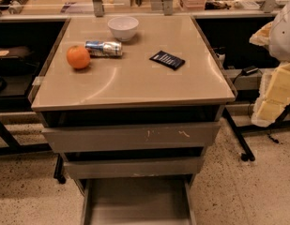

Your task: Place rxbar blueberry into bottom drawer

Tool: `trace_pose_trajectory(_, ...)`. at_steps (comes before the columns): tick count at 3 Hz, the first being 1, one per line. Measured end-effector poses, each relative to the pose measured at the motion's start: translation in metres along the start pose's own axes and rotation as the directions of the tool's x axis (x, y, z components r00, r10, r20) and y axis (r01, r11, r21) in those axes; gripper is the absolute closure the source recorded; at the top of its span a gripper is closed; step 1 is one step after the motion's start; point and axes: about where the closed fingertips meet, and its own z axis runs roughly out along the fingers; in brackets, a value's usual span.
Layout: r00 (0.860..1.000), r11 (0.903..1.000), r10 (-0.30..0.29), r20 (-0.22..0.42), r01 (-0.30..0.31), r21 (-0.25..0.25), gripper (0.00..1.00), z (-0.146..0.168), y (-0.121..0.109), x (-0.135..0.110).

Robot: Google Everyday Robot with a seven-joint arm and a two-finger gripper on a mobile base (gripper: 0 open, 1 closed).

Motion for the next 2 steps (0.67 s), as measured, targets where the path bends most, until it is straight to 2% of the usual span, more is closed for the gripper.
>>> trace_pose_trajectory(1, 1.0, 1.0, 0.0, 0.0, 0.0, 0.0, 0.0, 0.0, 0.0, 0.0)
trace_pose_trajectory(2, 1.0, 0.9996, -0.002, 0.009, 0.002, 0.028, 0.0, -0.0012, -0.005, -0.0073)
